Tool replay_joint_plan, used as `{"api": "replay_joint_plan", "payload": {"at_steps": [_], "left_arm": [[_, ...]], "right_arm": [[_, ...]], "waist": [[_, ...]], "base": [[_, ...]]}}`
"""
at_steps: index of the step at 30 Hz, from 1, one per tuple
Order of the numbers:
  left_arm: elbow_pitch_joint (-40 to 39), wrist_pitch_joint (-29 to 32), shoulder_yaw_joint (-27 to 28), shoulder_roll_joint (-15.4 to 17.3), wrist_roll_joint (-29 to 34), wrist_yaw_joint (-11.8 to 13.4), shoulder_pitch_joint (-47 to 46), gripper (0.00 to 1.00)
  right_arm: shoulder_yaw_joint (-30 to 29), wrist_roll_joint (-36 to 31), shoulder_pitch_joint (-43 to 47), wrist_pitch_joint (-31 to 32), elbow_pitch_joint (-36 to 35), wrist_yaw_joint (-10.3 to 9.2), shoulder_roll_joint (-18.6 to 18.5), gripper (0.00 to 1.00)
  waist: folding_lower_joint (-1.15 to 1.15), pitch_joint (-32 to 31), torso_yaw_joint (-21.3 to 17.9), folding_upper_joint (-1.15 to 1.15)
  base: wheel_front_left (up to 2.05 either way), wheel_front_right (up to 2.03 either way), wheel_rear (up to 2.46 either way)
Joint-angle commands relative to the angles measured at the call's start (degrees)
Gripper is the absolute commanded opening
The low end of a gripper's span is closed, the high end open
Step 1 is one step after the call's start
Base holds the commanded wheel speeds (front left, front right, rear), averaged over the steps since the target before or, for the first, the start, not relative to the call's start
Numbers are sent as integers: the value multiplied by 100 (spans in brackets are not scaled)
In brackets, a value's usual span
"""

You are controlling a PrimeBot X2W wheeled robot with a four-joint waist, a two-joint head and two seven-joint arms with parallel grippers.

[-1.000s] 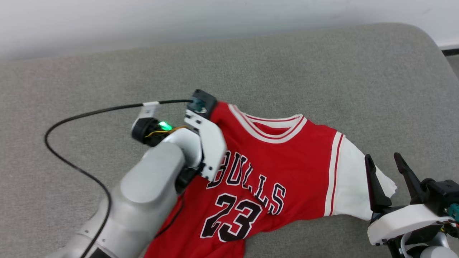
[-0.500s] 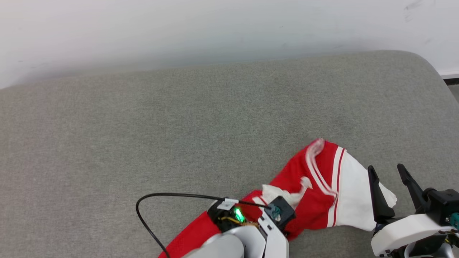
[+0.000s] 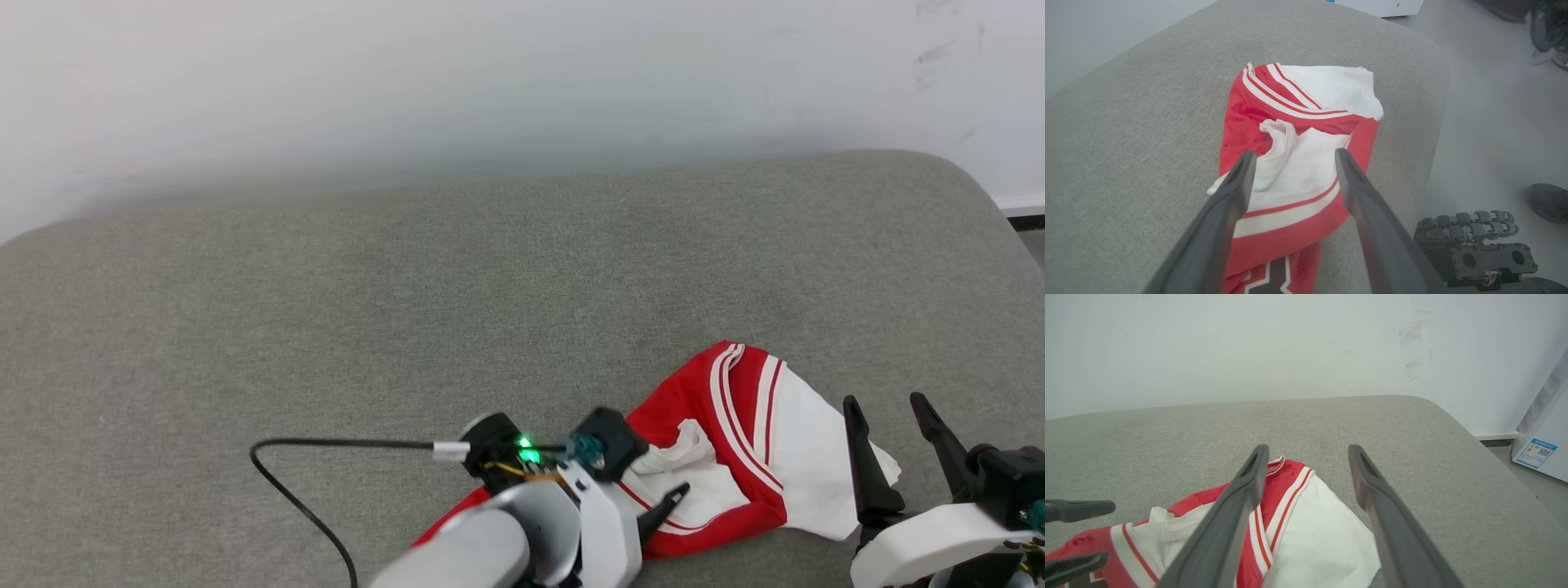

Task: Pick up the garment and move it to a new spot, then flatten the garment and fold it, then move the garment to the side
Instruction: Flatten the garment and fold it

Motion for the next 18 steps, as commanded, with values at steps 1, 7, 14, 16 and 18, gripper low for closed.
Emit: {"api": "replay_joint_plan", "payload": {"at_steps": [1, 7, 14, 16, 18], "left_arm": [[-59, 104, 49, 70, -36, -6, -161, 100], [-16, 914, -38, 168, -374, -203, -737, 100], [303, 1485, -512, 122, -741, -292, -1274, 100], [368, 1621, -756, 135, -921, -296, -1437, 100], [445, 1702, -967, 175, -1119, -297, -1587, 100]], "right_arm": [[7, 25, 22, -2, -44, -4, 8, 100], [77, 49, -119, -42, -76, -4, 8, 100], [157, 161, -279, -155, 75, -4, 8, 100], [177, 185, -342, -207, 135, -4, 8, 100], [180, 208, -381, -251, 210, -4, 8, 100]], "waist": [[0, 32, -11, 0], [0, 309, -140, 0], [0, 597, -366, 0], [0, 681, -434, 0], [0, 743, -488, 0]], "base": [[0, 0, 0], [0, 0, 0], [0, 0, 0], [0, 0, 0], [0, 0, 0]]}}
